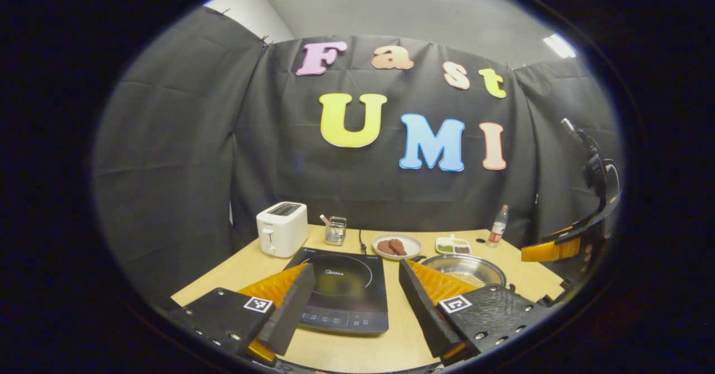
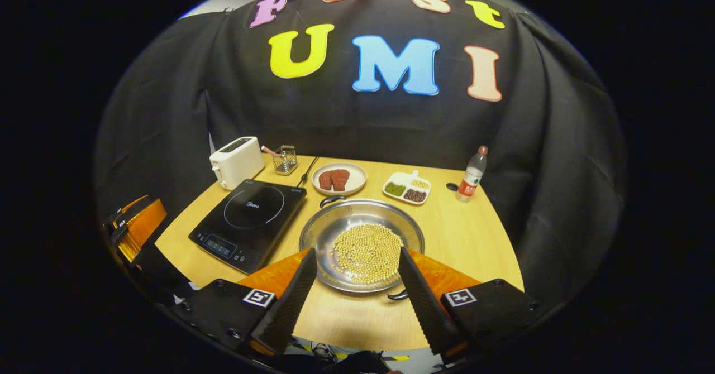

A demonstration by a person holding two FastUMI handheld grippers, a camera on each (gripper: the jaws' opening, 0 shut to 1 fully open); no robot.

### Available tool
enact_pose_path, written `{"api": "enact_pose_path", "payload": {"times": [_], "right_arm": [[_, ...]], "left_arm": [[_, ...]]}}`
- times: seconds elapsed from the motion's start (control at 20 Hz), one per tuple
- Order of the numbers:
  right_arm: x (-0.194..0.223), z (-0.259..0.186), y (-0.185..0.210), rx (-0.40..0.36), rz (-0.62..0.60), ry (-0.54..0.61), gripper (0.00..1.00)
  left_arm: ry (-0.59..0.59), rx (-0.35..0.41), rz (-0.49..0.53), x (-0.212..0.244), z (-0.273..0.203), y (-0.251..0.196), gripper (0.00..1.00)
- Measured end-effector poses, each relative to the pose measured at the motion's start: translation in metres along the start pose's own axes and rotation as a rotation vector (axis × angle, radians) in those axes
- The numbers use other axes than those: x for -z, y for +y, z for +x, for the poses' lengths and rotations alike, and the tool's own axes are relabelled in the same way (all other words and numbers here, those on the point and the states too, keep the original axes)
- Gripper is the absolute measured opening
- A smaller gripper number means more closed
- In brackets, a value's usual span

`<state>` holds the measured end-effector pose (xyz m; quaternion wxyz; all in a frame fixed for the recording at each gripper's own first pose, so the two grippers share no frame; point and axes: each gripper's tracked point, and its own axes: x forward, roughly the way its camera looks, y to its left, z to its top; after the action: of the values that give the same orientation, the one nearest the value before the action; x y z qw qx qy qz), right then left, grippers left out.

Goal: First push the handle of the pot to place it horizontally, then grasp the pot with both hands and set it on the induction cooktop.

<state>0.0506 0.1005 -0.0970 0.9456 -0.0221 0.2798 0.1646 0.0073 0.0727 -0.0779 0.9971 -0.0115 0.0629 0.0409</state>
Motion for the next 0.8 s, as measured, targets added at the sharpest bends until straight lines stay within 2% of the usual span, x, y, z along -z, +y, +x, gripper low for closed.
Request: {"api": "enact_pose_path", "payload": {"times": [0.05,0.1,0.15,0.2,0.25,0.3,0.4,0.45,0.5,0.65,0.8], "right_arm": [[0.005,0.003,-0.002,0.007,0.007,0.031,0.91],[0.011,0.006,-0.005,0.018,0.008,0.062,0.74],[0.017,0.009,-0.007,0.018,0.011,0.091,0.65],[0.024,0.013,-0.008,0.019,0.015,0.118,0.53],[0.032,0.015,-0.008,0.020,0.019,0.142,0.46],[0.037,0.019,-0.008,0.014,0.023,0.167,0.30],[0.050,0.030,-0.005,-0.019,0.041,0.218,0.11],[0.052,0.027,-0.005,-0.034,0.048,0.231,0.10],[0.055,0.029,-0.002,-0.070,0.054,0.238,0.02],[0.071,0.044,0.008,-0.174,0.071,0.289,0.02],[0.087,0.057,0.002,-0.203,0.059,0.343,0.02]], "left_arm": [[0.008,-0.009,-0.004,0.003,-0.001,0.002,0.92],[0.014,-0.014,-0.005,0.005,-0.002,0.003,0.92],[0.017,-0.019,-0.004,0.005,-0.003,0.003,0.92],[0.019,-0.024,-0.001,0.005,-0.003,0.004,0.92],[0.021,-0.028,0.004,0.005,-0.001,0.004,0.92],[0.022,-0.036,0.011,0.004,-0.002,0.004,0.92],[0.026,-0.050,0.027,0.002,-0.001,0.004,0.90],[0.029,-0.052,0.032,0.003,-0.001,0.002,0.92],[0.032,-0.053,0.035,0.004,0.000,-0.002,0.92],[0.049,-0.064,0.049,0.002,0.001,-0.011,0.92],[0.057,-0.090,0.063,-0.001,-0.002,-0.020,0.92]]}}
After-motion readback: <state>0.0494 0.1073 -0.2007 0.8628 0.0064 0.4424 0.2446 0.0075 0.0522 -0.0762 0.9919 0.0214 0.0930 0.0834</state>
